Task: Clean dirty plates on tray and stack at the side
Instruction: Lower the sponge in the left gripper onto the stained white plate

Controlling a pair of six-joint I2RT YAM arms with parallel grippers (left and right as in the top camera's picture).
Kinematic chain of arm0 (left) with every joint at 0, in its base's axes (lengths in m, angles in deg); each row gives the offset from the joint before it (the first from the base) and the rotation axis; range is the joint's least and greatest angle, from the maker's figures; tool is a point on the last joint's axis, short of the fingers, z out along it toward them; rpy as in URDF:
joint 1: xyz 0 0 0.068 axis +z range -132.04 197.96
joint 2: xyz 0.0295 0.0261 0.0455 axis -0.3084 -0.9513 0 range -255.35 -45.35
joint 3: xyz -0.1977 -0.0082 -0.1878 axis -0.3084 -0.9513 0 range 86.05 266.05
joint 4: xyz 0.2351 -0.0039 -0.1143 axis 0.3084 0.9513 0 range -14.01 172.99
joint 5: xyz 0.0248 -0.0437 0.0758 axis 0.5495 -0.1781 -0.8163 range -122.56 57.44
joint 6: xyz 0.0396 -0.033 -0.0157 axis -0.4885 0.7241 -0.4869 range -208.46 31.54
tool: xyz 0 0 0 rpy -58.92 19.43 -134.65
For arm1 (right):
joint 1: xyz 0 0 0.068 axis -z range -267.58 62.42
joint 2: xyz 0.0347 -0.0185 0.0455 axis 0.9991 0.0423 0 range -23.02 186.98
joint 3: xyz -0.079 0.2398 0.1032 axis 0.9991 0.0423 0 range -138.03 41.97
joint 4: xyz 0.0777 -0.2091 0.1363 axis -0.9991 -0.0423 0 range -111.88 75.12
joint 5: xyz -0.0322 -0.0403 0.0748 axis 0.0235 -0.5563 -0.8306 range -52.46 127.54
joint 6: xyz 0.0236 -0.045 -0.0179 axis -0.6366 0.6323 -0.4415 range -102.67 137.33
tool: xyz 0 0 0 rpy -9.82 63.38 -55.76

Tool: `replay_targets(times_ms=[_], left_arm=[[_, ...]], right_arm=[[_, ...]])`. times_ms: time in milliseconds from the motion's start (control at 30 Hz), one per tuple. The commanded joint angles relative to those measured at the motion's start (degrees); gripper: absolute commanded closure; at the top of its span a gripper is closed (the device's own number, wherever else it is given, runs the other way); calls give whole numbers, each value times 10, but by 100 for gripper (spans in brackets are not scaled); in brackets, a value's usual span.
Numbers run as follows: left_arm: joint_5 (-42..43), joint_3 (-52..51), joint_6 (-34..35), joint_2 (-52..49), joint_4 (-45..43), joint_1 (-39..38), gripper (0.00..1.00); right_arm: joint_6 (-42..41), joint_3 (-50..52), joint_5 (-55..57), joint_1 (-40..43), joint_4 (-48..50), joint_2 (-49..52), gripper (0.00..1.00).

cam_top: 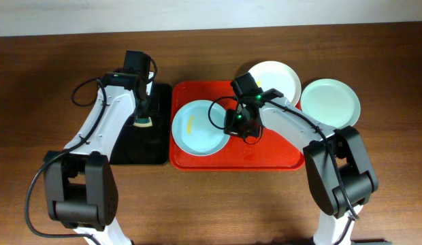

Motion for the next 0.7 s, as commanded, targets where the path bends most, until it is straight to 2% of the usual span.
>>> replay_targets(times_ms=[0,433,667], left_arm=[[6,5,-7,-2,0,-1,100],[-17,5,-6,-2,-11,-1,100],[101,5,-6,-2,-10,-17,100]], right_arm=[[7,2,1,-3,0,8,96],[7,2,1,-3,1,8,95],[7,2,2,-3,1,8,95]])
